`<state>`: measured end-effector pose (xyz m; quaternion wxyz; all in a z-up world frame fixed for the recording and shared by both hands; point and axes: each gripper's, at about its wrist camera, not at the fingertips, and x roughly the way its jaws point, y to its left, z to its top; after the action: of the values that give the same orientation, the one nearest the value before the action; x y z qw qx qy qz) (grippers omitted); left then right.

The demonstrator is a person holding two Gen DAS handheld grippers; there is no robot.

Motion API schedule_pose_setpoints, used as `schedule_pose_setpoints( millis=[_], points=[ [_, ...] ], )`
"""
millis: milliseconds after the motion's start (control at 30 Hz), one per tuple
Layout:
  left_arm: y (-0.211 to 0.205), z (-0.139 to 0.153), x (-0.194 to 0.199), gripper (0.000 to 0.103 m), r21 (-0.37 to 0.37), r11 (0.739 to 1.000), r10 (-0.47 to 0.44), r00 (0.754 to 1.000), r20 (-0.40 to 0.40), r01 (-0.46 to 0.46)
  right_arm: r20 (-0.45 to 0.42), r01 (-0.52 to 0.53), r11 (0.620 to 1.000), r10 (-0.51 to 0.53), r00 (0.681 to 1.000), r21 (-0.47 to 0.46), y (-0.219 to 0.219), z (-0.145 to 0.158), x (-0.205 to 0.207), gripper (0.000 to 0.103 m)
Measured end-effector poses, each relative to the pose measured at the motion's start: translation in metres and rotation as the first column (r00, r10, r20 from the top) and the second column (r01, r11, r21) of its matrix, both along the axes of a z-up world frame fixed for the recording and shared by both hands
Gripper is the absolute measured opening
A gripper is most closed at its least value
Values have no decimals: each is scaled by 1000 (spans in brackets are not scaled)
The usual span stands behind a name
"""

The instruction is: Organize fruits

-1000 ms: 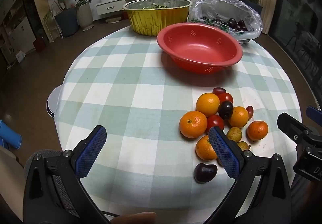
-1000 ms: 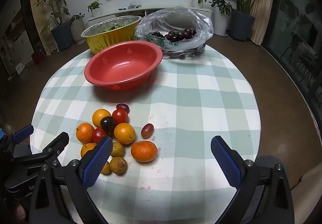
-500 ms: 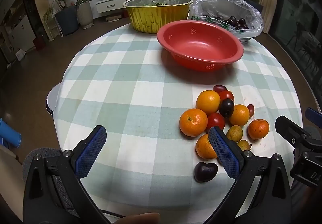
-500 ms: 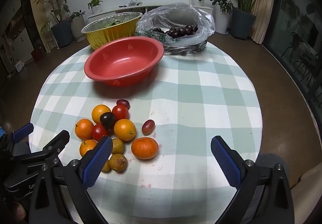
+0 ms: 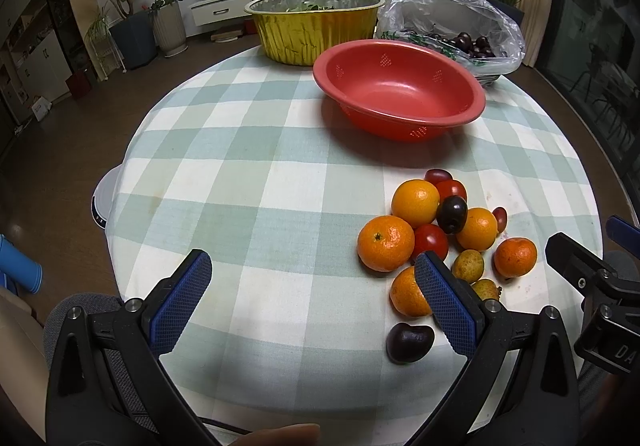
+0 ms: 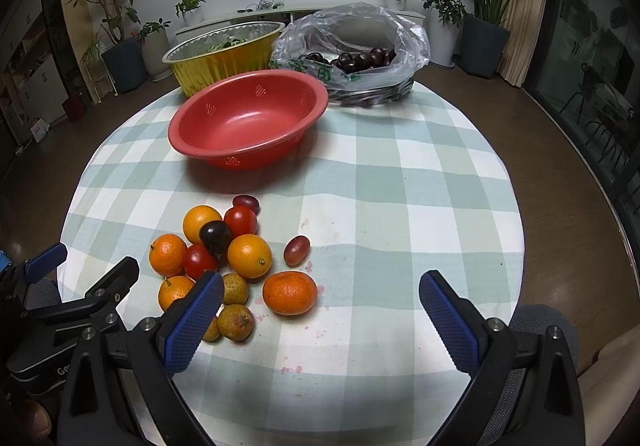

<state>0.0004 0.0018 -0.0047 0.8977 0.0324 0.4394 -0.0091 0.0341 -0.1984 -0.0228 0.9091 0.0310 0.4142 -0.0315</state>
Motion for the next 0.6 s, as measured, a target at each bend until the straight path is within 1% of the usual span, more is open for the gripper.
schedule_pose_setpoints(
  millis=[600],
  points=[
    [0,0,1,103,-1,1000,1,1000,-3,-1,-6,-1,1000,1,1000,-3,1,-2,1,100]
  ],
)
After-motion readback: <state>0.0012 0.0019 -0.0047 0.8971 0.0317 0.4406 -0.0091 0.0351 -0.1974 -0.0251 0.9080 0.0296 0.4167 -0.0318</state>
